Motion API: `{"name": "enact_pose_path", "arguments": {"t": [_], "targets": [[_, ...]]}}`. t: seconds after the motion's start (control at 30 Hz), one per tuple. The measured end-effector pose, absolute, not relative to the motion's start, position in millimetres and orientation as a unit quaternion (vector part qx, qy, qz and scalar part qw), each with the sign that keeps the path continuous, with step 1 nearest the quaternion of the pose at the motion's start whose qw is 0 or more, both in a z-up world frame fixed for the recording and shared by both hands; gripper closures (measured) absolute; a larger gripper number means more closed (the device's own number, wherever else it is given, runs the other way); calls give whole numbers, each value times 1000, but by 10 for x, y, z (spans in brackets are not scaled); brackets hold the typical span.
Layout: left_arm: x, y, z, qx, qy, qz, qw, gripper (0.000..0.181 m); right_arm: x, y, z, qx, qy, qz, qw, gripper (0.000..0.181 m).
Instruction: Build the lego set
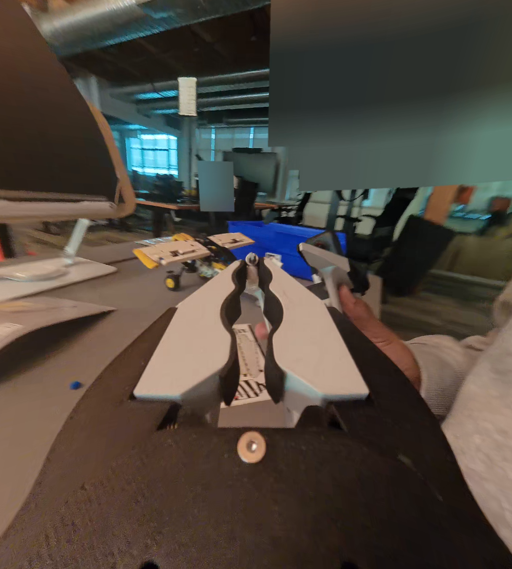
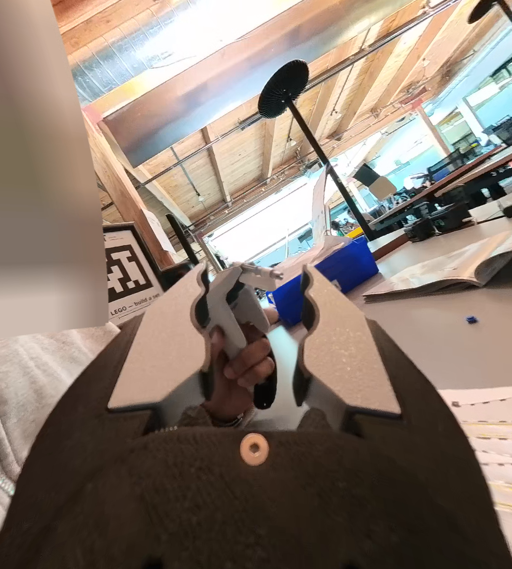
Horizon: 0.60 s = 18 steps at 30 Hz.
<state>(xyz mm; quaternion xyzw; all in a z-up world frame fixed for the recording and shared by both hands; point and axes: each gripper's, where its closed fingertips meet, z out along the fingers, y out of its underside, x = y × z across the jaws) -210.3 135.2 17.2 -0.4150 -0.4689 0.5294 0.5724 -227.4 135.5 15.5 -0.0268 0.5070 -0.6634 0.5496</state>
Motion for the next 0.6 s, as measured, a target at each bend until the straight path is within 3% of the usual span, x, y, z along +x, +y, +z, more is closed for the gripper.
{"name": "enact_pose_path", "arguments": {"t": [0.43,0.6], "targets": [[-2069,1366,136,-386,-449,379,711,175,-2198,1376,136,-45,500,-649,572,167],[-2056,1340,136,-370,-448,351,735,175,-2180,1367,129,-44,501,-644,576,170]]}}
